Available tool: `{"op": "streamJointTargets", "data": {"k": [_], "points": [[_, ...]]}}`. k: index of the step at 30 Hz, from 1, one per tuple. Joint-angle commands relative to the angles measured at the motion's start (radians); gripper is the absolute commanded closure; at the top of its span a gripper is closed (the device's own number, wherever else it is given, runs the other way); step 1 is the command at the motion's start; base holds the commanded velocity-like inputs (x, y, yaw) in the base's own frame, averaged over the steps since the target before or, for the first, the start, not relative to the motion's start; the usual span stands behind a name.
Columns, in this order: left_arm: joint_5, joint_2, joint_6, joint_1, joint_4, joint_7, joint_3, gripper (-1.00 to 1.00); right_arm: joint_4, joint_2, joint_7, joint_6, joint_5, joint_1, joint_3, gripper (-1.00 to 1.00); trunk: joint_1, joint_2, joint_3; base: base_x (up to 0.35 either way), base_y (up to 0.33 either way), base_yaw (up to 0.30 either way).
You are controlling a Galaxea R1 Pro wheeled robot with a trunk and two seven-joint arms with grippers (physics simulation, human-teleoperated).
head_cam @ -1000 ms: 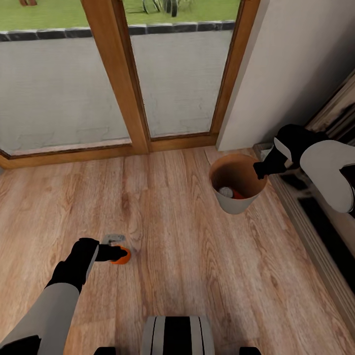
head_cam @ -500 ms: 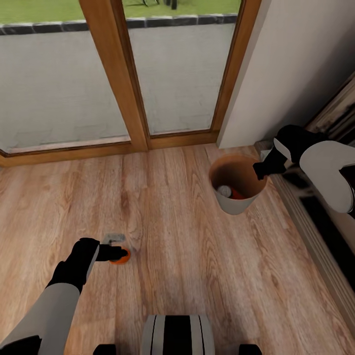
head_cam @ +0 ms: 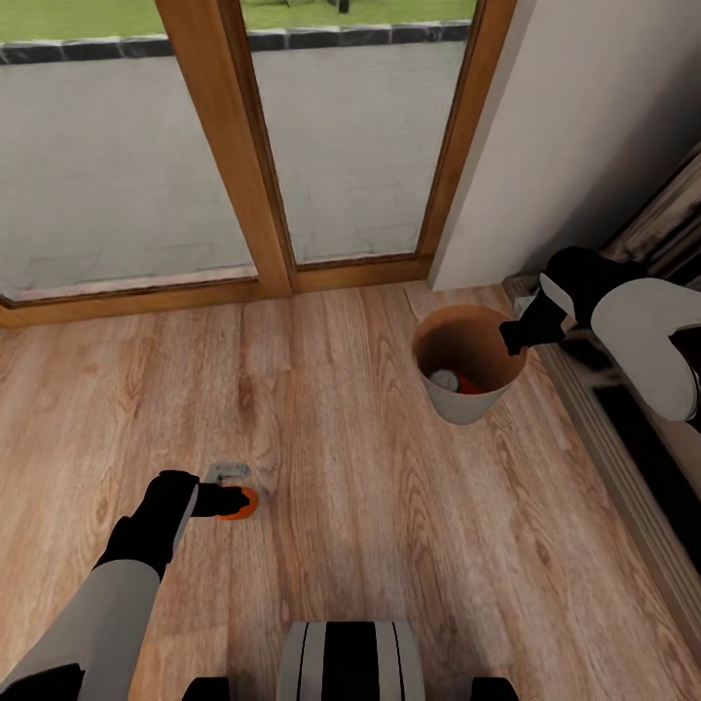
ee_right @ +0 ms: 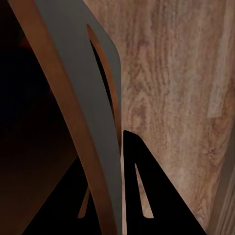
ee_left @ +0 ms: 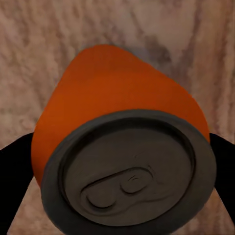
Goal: Put the three can of soda from the living room inside the tash can in the kitchen.
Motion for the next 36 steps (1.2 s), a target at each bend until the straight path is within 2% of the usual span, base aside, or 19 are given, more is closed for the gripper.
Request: {"op": "streamJointTargets", "data": {"k": [1,32,36], "points": [[-0.004,0.0,-0.001,0.0,0.0,0.0,0.0,1.0,0.0,0.0,0.005,0.002,-0.013,0.0,-0.01,1.0,0.0,0.0,0.0,0.0,0.0,0.0],[-0.006,-0.001,0.01,-0.003,0.003,-0.004,0.001,1.0,0.0,0.001,0.005,0.002,-0.014,0.0,-0.008,1.0,-0.014,0.007,0.116,0.0,0.0,0.0],[-0.014,-0.001,0.034,-0.026,0.025,-0.027,-0.022,1.0,-0.017,0.023,0.017,0.002,0.008,0.02,0.015,1.0,-0.014,0.007,0.116,0.0,0.0,0.0]]}}
